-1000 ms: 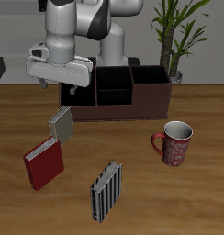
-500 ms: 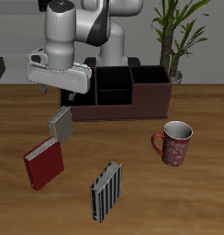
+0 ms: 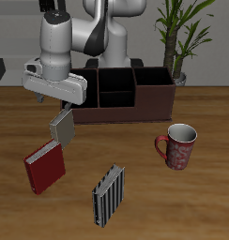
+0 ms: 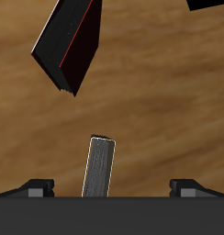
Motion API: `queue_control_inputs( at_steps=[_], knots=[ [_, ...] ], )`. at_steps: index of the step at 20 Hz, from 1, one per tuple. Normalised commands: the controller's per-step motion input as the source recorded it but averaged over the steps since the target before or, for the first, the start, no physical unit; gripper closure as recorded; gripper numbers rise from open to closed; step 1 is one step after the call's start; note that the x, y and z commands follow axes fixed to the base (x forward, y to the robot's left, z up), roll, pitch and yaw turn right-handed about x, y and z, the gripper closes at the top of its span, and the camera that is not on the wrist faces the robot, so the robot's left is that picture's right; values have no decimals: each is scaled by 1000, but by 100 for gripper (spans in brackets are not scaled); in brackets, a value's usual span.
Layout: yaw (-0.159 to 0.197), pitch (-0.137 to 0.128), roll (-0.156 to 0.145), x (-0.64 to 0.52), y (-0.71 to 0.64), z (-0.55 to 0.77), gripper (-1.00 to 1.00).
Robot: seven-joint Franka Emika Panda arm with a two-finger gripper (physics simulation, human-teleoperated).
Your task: Place the yellow book into the back desk caddy's left compartment
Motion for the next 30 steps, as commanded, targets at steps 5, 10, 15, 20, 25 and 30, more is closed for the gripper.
queue_control_inputs(
  at_steps=[5,10,15,20,25,30],
  knots=[
    [-13,7,21,-34,57,-224,-100],
    [-39,6,2,-21,28,-190,-100],
    [-18,18,-6,13,2,-210,-100],
    [-13,22,-7,40,-12,-178,-100],
    [-8,21,16,70,49,-180,-100],
    [11,13,33,61,131,-149,100]
  ],
)
